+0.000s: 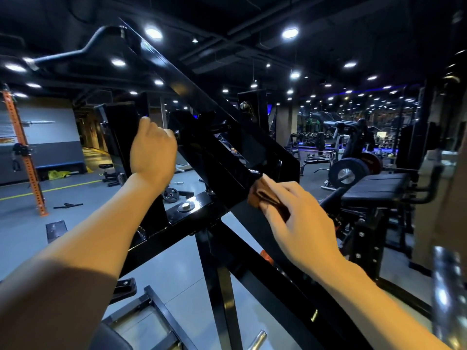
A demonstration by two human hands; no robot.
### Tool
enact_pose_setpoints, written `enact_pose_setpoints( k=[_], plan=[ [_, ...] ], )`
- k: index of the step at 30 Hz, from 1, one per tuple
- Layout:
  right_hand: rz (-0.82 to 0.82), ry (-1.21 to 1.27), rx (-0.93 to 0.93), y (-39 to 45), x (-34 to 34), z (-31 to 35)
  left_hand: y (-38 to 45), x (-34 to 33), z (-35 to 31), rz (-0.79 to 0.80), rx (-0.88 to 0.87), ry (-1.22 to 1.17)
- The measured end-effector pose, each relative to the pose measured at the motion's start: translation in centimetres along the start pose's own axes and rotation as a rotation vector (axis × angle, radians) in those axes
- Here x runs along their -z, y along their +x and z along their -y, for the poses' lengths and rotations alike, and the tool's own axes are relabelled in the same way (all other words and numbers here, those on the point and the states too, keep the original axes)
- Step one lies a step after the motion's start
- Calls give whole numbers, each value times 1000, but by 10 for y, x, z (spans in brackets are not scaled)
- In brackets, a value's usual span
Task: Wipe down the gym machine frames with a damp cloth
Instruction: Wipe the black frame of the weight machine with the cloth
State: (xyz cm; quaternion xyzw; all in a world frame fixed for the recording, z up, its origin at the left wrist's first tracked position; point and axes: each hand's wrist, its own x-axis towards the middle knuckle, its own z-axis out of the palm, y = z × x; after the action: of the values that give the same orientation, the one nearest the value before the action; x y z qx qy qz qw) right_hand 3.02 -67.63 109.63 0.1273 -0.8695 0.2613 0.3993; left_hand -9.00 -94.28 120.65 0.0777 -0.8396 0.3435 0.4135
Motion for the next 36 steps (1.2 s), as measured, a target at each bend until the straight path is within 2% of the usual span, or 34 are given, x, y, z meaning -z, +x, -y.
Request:
enact_pose_setpoints(
  k=[3,7,12,14,17,19,22,25,28,33,36],
  plan=[
    [10,24,-21,-21,12,-20,-1,0,0,-8,5,10],
    [-30,-5,-121,3,4,-22,0,3,1,-7,12,-8],
    [32,-12,35,-33,12,-9,0,4,1,-12,-12,4],
    [20,2,14,-38,16,-21,-2,4,2,-4,-2,23],
    [-19,1,-115,-3,7,-23,-2,8,3,24,9,16],
    [-8,-5,-80,5,2,-11,-2,7,4,5,-8,8],
    [-4,-24,-25,-26,11,-12,0,5,4,-16,-33,6],
    [-37,-17,-115,-51,23,-37,0,4,2,12,-13,43],
    [-78,-16,-225,-31,19,-43,2,5,1,-3,11,67],
    [-5,-22,-80,-50,23,-32,3,4,2,18,6,39],
    [-22,-9,-107,-63,33,-48,4,2,-1,8,22,46]
  ],
)
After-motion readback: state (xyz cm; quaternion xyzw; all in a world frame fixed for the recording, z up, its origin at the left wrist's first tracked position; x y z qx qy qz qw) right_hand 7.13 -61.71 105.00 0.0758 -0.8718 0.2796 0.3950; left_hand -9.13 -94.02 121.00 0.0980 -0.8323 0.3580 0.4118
